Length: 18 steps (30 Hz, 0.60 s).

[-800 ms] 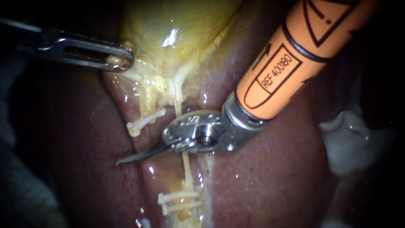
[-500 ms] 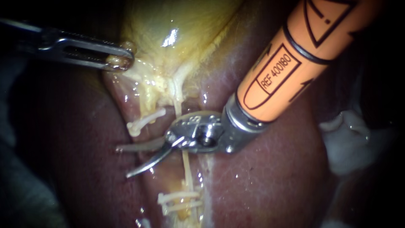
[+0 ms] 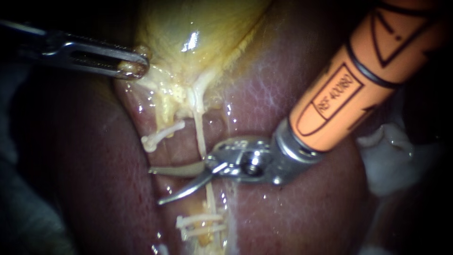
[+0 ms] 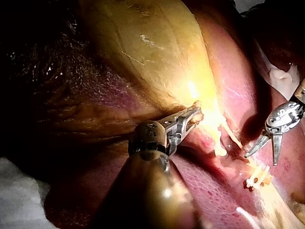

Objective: Go back from the cut left tube

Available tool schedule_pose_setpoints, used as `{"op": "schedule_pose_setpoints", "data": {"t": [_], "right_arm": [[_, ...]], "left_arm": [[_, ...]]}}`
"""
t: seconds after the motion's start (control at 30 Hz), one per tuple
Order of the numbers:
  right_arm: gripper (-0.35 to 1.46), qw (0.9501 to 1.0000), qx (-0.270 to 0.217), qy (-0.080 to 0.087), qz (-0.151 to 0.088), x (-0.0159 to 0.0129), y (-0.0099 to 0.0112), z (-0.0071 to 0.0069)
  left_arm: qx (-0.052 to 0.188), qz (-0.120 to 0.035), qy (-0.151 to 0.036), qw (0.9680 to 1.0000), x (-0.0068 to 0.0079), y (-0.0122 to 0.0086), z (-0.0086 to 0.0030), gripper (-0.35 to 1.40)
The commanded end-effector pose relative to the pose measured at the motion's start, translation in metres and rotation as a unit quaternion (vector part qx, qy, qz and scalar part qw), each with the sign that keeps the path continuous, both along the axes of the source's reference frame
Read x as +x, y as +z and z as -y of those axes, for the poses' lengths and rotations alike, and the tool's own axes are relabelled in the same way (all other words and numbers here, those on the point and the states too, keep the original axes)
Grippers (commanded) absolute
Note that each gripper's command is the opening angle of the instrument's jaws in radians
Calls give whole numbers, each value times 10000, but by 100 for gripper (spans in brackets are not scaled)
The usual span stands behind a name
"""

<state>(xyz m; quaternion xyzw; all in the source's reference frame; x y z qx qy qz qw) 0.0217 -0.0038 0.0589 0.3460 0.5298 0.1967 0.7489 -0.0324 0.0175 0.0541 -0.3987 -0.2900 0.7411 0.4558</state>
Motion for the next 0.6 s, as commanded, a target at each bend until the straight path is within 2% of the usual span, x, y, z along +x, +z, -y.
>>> {"op": "schedule_pose_setpoints", "data": {"t": [0.03,0.17,0.27,0.37,0.5,0.6], "right_arm": [[145,9997,-182,133,56,-10,-5,3],[145,9960,-801,346,178,-46,-18,3],[145,9910,-1227,404,352,-77,-31,-6],[145,9845,-1602,276,654,-107,-44,-19],[145,9737,-2022,17,1049,-138,-59,-34],[145,9664,-2244,-37,1250,-156,-67,-42]], "left_arm": [[-2,-4,-5,10000,0,1,0,-35],[-9,-11,-12,10000,1,2,-1,-35],[-9,-10,-11,10000,1,2,-2,-35],[-9,-10,-11,10000,2,2,-2,-35],[-9,-10,-11,10000,2,2,-2,-35],[-9,-11,-12,10000,2,2,-2,-35]]}}
